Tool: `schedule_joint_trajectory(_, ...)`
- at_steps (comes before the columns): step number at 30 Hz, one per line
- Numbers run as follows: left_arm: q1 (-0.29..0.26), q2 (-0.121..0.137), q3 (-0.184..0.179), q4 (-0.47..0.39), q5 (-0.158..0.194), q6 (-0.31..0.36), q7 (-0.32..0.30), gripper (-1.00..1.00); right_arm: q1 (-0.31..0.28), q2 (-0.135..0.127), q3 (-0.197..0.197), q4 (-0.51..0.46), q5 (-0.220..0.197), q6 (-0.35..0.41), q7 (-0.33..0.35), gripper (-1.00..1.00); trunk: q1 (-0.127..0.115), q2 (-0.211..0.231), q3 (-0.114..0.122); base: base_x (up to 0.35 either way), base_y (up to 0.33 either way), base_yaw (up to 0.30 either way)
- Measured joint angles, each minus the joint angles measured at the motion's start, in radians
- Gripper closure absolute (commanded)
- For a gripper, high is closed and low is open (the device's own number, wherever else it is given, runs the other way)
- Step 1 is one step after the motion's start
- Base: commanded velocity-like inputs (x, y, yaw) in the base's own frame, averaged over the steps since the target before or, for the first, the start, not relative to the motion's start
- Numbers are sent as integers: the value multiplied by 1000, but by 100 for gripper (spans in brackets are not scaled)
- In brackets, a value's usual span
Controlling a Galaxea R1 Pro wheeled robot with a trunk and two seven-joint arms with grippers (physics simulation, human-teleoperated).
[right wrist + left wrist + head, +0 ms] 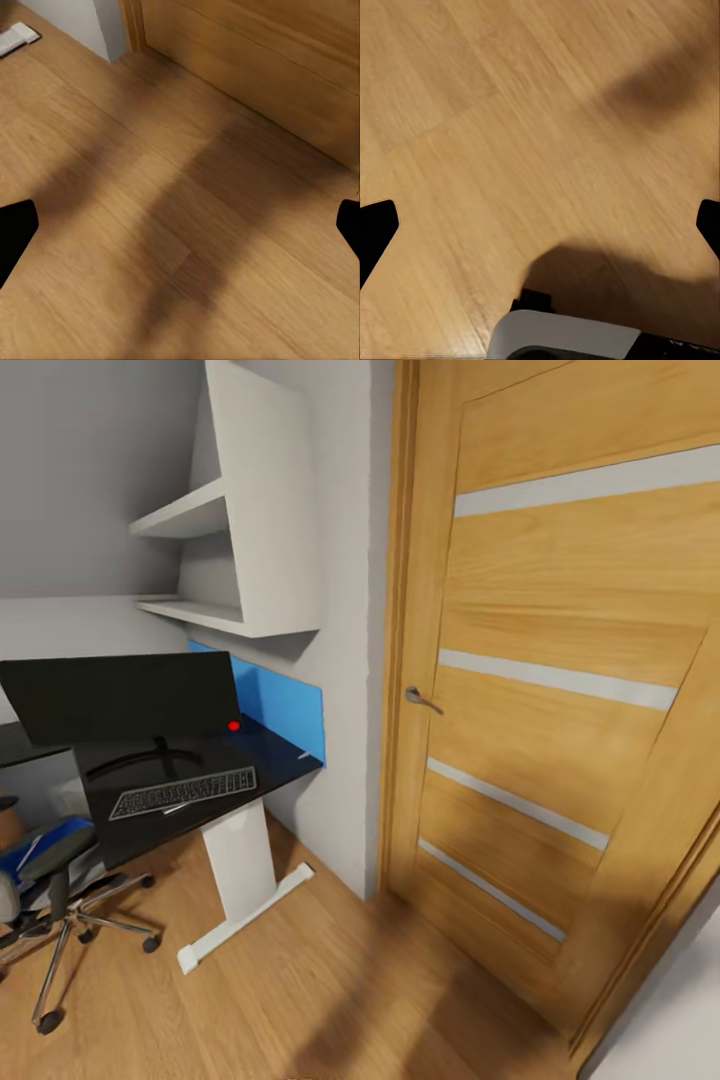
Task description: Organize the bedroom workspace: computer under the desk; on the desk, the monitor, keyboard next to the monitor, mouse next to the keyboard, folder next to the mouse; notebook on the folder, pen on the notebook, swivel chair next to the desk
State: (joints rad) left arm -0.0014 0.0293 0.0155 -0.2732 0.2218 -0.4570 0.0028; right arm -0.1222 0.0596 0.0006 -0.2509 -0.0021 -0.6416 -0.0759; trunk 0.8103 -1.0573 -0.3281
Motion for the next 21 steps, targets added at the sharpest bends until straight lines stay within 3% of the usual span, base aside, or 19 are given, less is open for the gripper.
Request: schedule_joint_trajectory(21, 0, 0, 13, 1, 1, 0, 0, -100, 0, 1, 0, 0, -2, -8, -1, -100, 0, 0, -14, 0, 0, 257)
